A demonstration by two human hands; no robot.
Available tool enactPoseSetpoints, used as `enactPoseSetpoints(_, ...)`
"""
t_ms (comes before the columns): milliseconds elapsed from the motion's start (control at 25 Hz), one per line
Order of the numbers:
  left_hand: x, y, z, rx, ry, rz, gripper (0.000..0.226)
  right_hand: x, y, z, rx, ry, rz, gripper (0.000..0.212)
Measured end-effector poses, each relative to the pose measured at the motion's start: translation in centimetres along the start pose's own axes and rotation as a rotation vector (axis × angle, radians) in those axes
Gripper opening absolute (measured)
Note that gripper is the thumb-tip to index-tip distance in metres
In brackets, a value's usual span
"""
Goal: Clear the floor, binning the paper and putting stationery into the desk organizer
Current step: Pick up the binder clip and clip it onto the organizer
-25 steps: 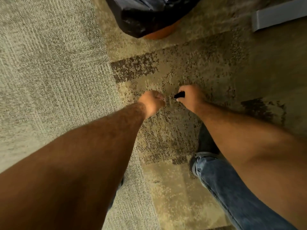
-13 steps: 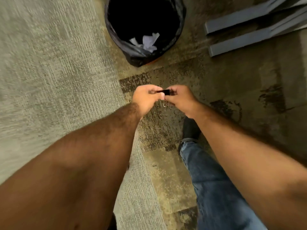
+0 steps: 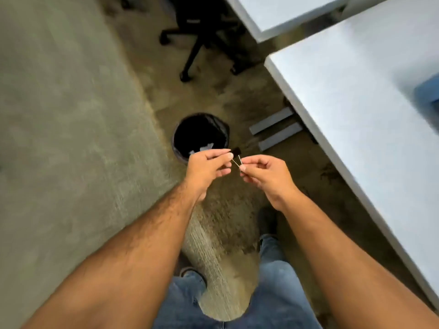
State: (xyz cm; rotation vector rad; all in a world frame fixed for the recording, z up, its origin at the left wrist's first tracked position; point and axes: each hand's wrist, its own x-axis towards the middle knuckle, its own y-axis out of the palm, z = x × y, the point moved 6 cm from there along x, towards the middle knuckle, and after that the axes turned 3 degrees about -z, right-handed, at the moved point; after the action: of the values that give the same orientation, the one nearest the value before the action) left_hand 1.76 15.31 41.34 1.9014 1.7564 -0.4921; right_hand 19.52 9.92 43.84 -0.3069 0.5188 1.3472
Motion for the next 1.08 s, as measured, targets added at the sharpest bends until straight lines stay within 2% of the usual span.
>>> enactPoseSetpoints(280,-4.6,9.5,-11.5,-0.038,0.087,0.309,0.02,-7.6,-5.0,9.7,0.338,-0.157,-0.357,0.019)
enactPoseSetpoints(400,-5.6,13.8,-14.0,0.01,0.1,0.419,0.022,-9.3,-7.8,11.8,0.477,-0.205,-0.474,0.018)
enactPoseSetpoints(600,-6.5,21.5,-15.8,0.202,0.066,0.522,0.025,-11.1,-14.5,14.4,0.564,-0.266,-0.623,0.019)
enactPoseSetpoints(800,-5.8,31.0,-15.7,0.421,0.052,0.595,0.029,-11.7,-22.7,15.1,0.496,-0.261,-0.744,0.017)
enactPoseSetpoints(960,-6.0,38.5,-14.3,0.484,0.024,0.699,0.023,-12.2,-29.2,15.7,0.313,-0.209,-0.724,0.013)
enactPoseSetpoints(1080,-5.8,41.7,-13.2,0.539,0.03,0.709,0.022,-12.0,-32.2,15.8,0.242,-0.149,-0.733,0.011)
